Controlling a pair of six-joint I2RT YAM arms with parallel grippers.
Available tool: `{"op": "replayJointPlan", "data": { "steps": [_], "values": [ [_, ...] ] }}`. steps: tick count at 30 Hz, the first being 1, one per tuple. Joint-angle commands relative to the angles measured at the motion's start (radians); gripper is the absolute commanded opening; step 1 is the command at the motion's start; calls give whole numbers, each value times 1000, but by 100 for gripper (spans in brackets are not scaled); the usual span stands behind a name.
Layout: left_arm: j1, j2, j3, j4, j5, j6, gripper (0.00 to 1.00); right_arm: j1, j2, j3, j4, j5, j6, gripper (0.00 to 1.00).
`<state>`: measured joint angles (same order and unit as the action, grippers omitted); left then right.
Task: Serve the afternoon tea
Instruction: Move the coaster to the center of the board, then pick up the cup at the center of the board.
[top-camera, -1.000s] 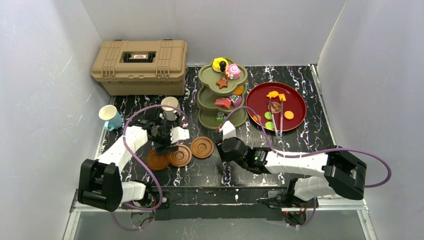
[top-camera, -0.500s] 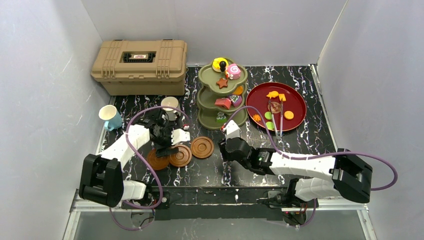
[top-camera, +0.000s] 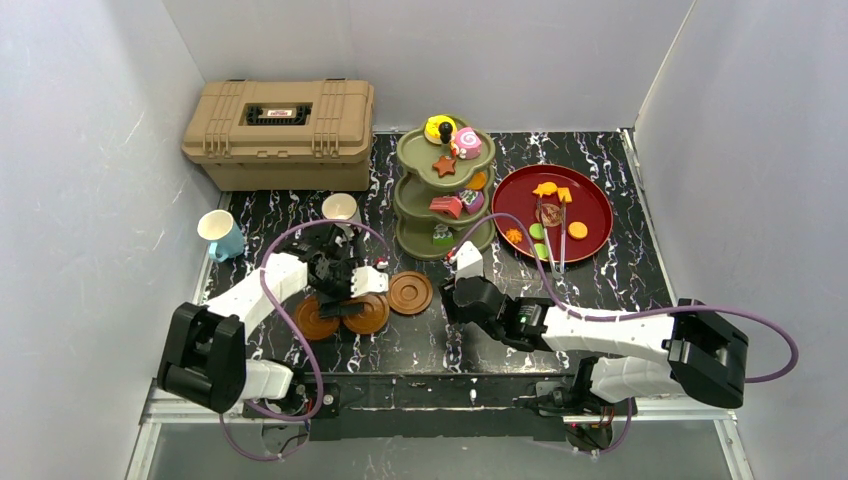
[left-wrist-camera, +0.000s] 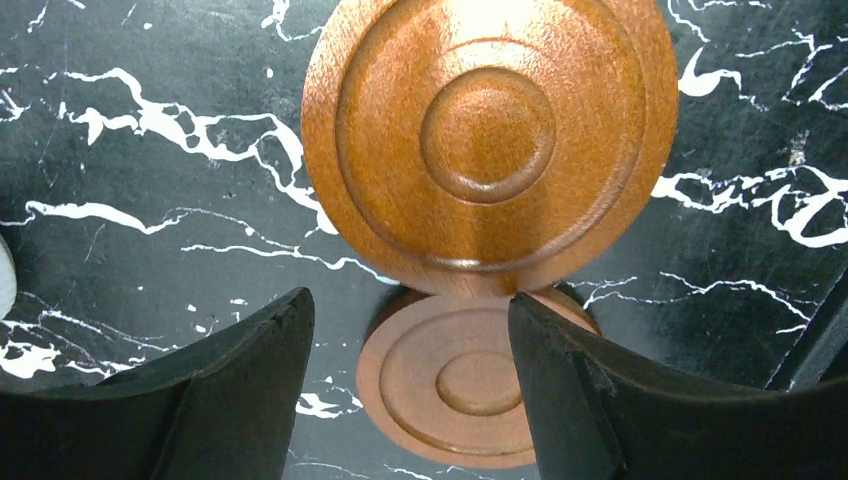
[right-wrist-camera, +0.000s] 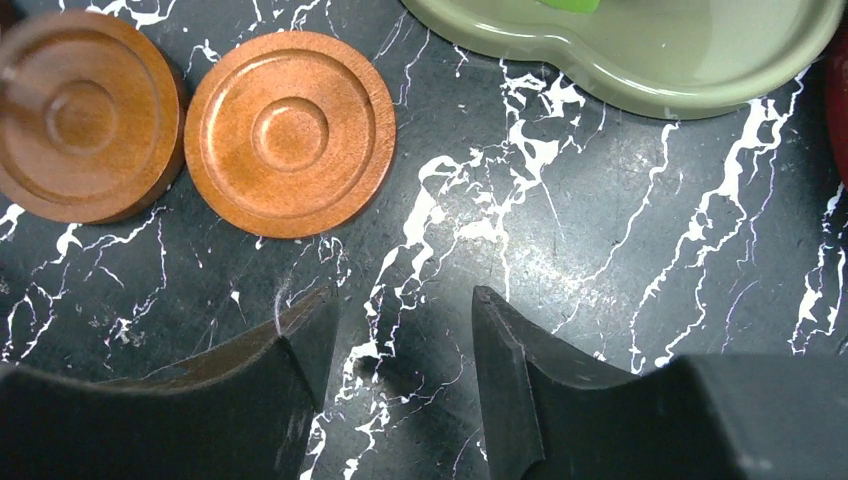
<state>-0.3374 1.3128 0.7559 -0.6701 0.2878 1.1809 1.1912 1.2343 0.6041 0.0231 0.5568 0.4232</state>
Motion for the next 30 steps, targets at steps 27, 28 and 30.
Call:
{"op": "replayJointPlan", "data": {
  "steps": [27,28,30],
  "values": [
    [244,326,767,-11,25,-702,70,-2,-28,46,33,19,9,61],
    [245,357,786,-5,13,-723,69,-2,-29,46,36,17,15,61],
    [247,408,803,12,-11,-760,69,1,-30,41,41,17,29,61]
  ]
}}
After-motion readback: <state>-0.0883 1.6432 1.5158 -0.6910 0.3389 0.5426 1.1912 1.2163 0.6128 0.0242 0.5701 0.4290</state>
